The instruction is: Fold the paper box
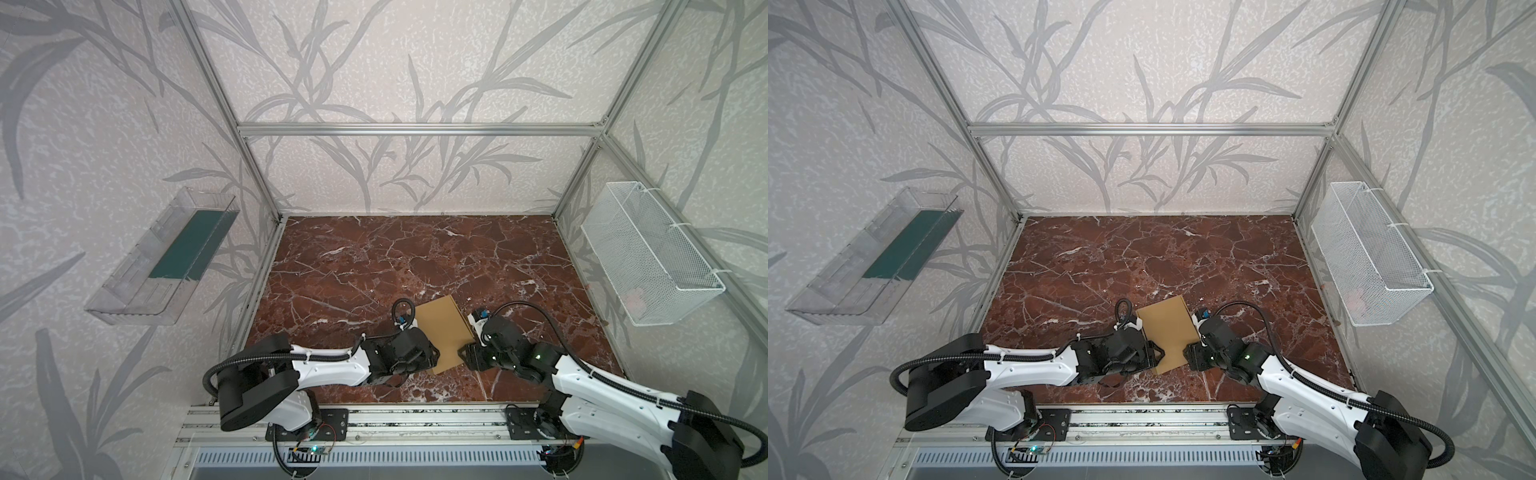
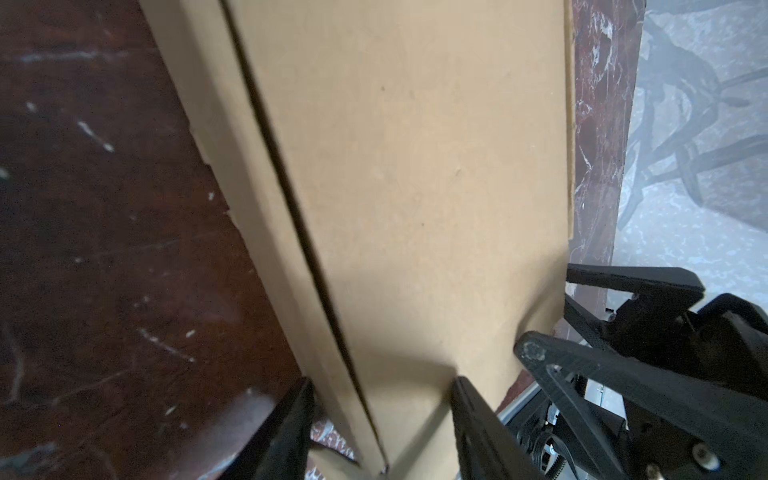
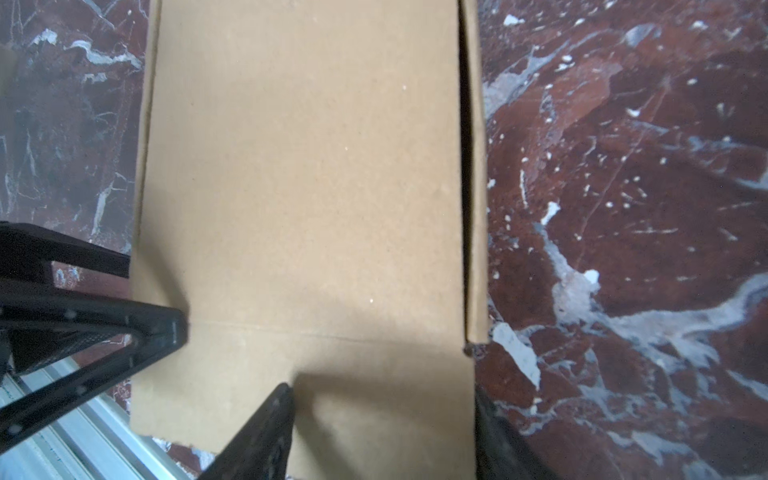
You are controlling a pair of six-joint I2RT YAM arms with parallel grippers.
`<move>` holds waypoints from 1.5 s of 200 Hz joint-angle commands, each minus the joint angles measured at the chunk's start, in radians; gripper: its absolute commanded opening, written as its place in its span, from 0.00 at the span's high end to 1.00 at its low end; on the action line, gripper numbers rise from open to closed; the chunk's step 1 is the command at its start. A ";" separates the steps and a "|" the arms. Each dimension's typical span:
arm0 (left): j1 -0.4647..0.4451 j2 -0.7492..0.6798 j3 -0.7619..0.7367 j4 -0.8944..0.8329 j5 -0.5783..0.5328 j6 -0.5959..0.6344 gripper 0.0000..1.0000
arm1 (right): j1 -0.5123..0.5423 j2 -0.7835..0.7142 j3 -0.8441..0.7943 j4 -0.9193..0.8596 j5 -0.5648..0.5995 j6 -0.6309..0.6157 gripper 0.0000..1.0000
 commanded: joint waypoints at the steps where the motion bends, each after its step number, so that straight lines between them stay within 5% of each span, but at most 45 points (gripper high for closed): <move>1: -0.010 0.001 -0.024 0.029 -0.033 -0.027 0.45 | -0.005 -0.008 -0.009 -0.010 0.039 -0.025 0.38; 112: -0.038 -0.128 -0.018 -0.078 -0.118 -0.015 0.45 | -0.004 -0.007 0.000 -0.014 0.066 -0.053 0.45; 300: -0.131 -0.001 0.013 0.013 -0.133 -0.057 0.45 | -0.005 -0.009 0.001 -0.025 0.064 -0.048 0.47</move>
